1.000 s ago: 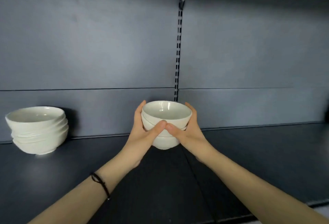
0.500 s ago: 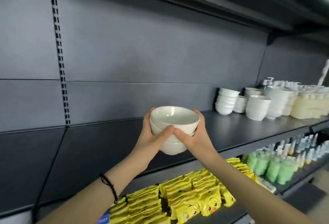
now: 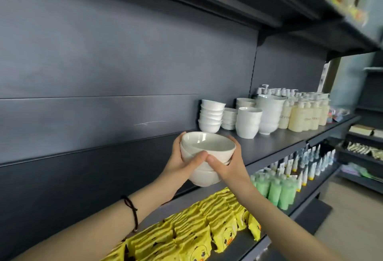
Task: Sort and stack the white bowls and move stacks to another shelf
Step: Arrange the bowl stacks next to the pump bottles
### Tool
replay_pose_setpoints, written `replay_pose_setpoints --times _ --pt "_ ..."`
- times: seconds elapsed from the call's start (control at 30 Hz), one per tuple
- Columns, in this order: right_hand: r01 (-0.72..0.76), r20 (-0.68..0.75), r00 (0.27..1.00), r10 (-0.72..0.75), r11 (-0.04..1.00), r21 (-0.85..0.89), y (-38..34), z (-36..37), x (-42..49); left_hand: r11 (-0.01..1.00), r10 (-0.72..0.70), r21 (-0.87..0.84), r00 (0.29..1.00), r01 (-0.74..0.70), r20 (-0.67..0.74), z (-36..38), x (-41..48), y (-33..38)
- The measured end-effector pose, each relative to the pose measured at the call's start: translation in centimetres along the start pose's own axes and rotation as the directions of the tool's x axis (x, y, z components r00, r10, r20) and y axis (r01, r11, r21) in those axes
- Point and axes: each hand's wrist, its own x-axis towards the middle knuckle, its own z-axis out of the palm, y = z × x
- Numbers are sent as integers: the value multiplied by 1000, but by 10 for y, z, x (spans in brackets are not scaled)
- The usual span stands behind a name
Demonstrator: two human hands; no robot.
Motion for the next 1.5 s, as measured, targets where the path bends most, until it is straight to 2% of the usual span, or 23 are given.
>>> replay_pose_setpoints --times 0.13,0.3,0.57,0.8,1.0,1.3,1.43,1.5 --pt "-24 -63 998 22 999 -33 39 -35 49 1000 -10 -13 997 11 82 31 64 -32" --pt "-66 -38 997 63 994 -86 75 -79 113 1000 -25 -10 991 26 129 64 137 -70" --pt "-67 12 998 68 993 -96 126 -123 190 999 -34 40 993 29 111 102 219 -107" --pt "-32 162 986 24 999 44 158 -137 239 1000 -24 0 997 24 -68 124 256 -128" --pt "13 254 966 -40 994 107 172 -143 256 997 -39 60 988 49 -151 131 261 -126" --pt "72 295 950 -101 991 109 170 -143 257 983 -101 118 950 142 -296 135 244 -115" --pt "50 383 920 -86 993 105 168 -153 263 974 -97 159 928 163 -359 144 236 -107" --pt "52 410 908 -83 995 88 163 -158 264 974 -49 182 913 133 -404 147 230 -101"
